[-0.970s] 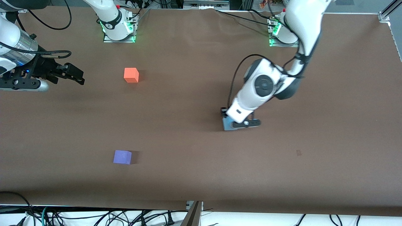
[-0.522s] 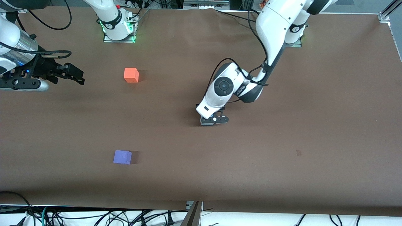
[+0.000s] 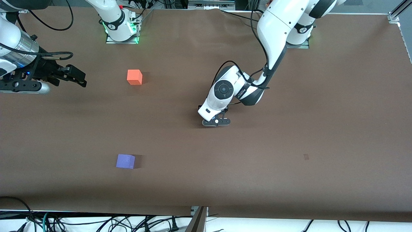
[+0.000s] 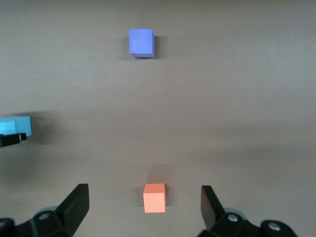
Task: Place blue block between orange and purple blocks
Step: 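Carry the light-blue cube with the left gripper toward the table middle, then withdraw the left gripper while the right gripper starts reaching out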
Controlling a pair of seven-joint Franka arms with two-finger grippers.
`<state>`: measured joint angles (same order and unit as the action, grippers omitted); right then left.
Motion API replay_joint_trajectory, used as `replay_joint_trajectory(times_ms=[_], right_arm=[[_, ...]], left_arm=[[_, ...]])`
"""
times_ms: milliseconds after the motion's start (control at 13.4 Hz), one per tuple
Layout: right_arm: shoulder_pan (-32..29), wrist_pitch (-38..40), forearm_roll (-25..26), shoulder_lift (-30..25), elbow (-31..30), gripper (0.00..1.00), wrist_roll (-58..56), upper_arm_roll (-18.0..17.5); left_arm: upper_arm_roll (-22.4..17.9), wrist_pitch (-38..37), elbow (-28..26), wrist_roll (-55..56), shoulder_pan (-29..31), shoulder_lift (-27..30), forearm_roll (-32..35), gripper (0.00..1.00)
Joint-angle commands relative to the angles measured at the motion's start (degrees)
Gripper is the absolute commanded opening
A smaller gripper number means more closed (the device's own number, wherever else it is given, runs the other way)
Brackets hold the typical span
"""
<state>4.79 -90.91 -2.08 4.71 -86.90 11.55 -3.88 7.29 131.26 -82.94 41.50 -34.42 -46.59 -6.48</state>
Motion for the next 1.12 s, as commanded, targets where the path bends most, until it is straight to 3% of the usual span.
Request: replay_joint_trajectory(times_ms=[0,448,821,1045], right_arm=[[0.66,-0.32,-0.20,-0.32,-0.11,1.00,0.23,0.63],[0.66,-0.32,-0.20,-0.23,-0.11,1.00,0.14,0.63],[0.75,-0.32,-0.12,-0.23,-0.11,1.00,0.14,0.63],[0.75,-0.32,-0.12,-0.23,-0.11,1.00,0.23,0.63]], left_arm=[[0.09,-6.07,5.06,0.68,3.64,0.53,0.85,1.00],[0.01,-21.55,15.78,-1.76,11.99,1.50,1.29,1.00],[-0.17,-27.27,15.80,-18.09,24.03,6.15,1.64,1.00],[-0.34,-34.03,16.05,-20.76,28.08,8.88,4.09,1.00]])
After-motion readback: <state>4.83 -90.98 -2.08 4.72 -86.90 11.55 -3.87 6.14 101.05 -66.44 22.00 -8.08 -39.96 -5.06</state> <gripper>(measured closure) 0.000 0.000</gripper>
